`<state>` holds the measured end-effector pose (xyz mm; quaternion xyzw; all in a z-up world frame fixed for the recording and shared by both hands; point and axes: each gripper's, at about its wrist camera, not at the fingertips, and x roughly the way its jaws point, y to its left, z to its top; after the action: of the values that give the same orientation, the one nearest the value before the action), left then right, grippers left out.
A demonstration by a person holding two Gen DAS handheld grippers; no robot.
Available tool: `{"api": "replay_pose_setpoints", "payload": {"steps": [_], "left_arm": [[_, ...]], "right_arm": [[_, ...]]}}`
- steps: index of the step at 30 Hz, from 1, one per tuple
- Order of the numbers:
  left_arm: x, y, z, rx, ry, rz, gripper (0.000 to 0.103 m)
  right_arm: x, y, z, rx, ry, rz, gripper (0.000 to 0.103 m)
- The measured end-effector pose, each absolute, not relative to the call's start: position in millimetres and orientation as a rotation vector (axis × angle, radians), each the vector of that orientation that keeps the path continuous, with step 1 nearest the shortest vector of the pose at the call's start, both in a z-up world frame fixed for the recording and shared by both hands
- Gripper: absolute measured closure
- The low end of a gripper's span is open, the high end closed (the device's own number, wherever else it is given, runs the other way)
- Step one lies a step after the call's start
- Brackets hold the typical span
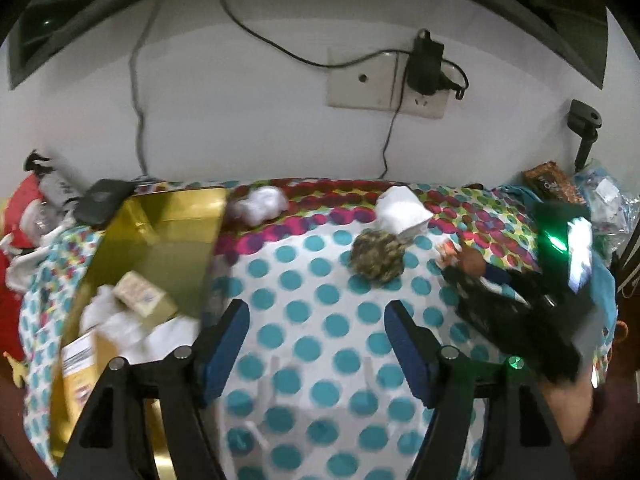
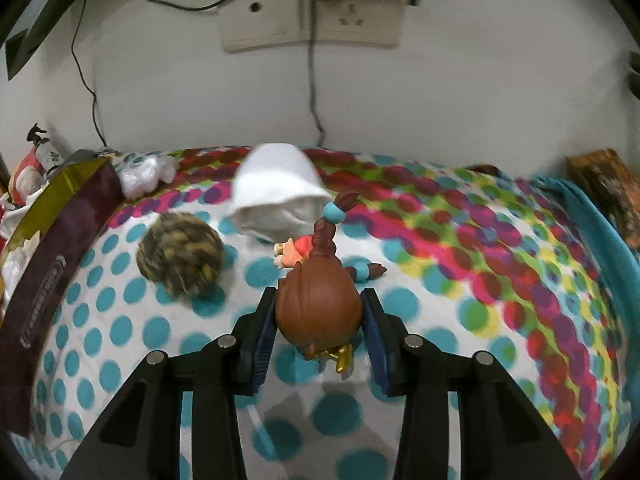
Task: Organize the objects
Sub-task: 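Grasp the braided rope ball with the left tool while the right tool holds the brown doll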
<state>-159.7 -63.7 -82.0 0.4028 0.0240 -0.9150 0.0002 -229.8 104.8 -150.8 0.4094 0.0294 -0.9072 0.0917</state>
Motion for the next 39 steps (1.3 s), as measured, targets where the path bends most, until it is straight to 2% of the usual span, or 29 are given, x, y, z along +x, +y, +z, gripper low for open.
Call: {"api": "replay_pose_setpoints", "payload": {"steps": [3,6,11,16,29,34,36,37,39], "left_arm": [[-181,-51,-92,1.299,0.121,-2.881,0.031],[-198,-37,-101,1.307,0.090,-2.906,0.031],[-219,-13,-109,1.318,0.017,-2.975,0.031],[-239,-1,-121,1.369,0.005,-2.967,0.030],[-263,-4,-157,1.335,-0.075,-2.853,0.030],[-266,-8,-164,1.311,-0.042,-2.882,0.031],[-264,-8,-163,1.303,-0.049,-2.899,0.036],[-265,-8,-163,1.316,-0.041,-2.916,0.044],[-264,-5,-162,1.305,-0.070,-2.904,0.044]], "right_arm": [[-220,121,-150,1.228,0.055,-2.720,0.064],[-217,128,-151,1.239,0.022,-2.729,0.064],[-219,118,-154,1.268,0.121,-2.740,0.064],[-218,119,-154,1.267,0.124,-2.734,0.064],[-221,122,-158,1.292,0.097,-2.716,0.065],[-220,122,-158,1.292,0.099,-2.717,0.065],[-221,122,-159,1.293,0.097,-2.715,0.065],[-220,122,-158,1.292,0.097,-2.716,0.065],[-220,123,-159,1.294,0.099,-2.716,0.065]]}}
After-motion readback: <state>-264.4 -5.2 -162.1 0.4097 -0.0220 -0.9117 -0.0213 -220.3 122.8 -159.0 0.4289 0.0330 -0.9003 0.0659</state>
